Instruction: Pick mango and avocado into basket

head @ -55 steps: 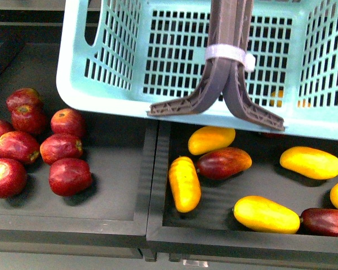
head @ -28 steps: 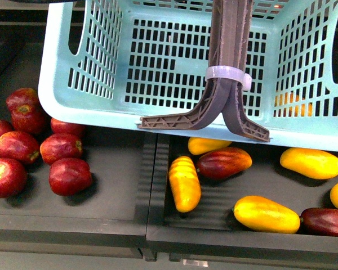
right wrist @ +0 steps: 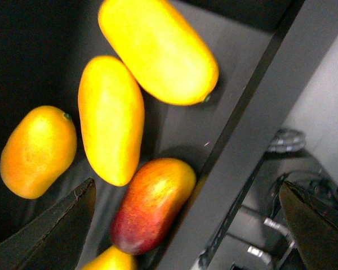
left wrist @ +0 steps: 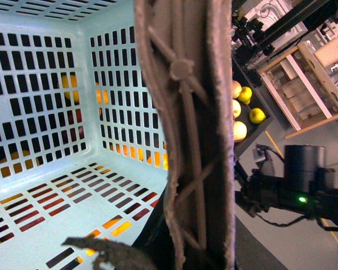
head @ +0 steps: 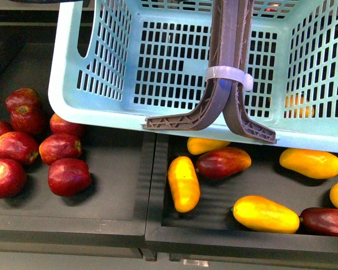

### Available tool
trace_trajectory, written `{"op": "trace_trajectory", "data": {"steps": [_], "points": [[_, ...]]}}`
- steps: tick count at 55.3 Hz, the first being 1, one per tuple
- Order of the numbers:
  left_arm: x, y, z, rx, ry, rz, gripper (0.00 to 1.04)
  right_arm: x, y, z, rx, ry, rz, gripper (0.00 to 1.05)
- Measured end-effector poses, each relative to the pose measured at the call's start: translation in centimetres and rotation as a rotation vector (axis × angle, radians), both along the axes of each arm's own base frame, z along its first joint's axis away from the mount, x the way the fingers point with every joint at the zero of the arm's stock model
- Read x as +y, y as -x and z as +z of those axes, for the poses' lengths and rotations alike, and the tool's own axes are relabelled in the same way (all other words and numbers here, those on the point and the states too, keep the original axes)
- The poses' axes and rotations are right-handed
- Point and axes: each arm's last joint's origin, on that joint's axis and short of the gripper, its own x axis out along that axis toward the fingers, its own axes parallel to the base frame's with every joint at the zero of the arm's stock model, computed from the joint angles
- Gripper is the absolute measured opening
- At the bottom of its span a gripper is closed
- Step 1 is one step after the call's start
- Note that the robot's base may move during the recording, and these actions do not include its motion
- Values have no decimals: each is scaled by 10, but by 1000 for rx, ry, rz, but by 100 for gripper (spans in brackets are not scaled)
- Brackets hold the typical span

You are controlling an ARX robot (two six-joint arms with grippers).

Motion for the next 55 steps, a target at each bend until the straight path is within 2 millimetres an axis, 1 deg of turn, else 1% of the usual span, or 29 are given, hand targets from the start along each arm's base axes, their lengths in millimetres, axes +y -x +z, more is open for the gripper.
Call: {"op": "trace_trajectory", "data": {"steps": [2, 7, 13, 26, 38, 50, 55], "points": [[0, 0, 0, 0, 0, 0, 7, 4, -14, -7, 13, -23, -32, 96], [0, 0, 0, 0, 0, 1, 7, 12, -45, -15, 11, -37, -96, 96], [0, 0, 0, 0, 0, 0, 7, 17, -62, -21, 10, -34, -122, 96], [0, 0, 0, 0, 1, -1, 7, 25, -81, -38, 45, -24, -160, 96], [0, 0, 0, 0, 0, -1, 7, 29, -98, -53, 22, -19, -166, 96], [0, 0, 0, 0, 0, -1, 7, 22, -116, -64, -2, 8, -181, 96], [0, 0, 0, 0, 0, -1, 7, 20, -118, -70, 13, 6, -186, 96]]}}
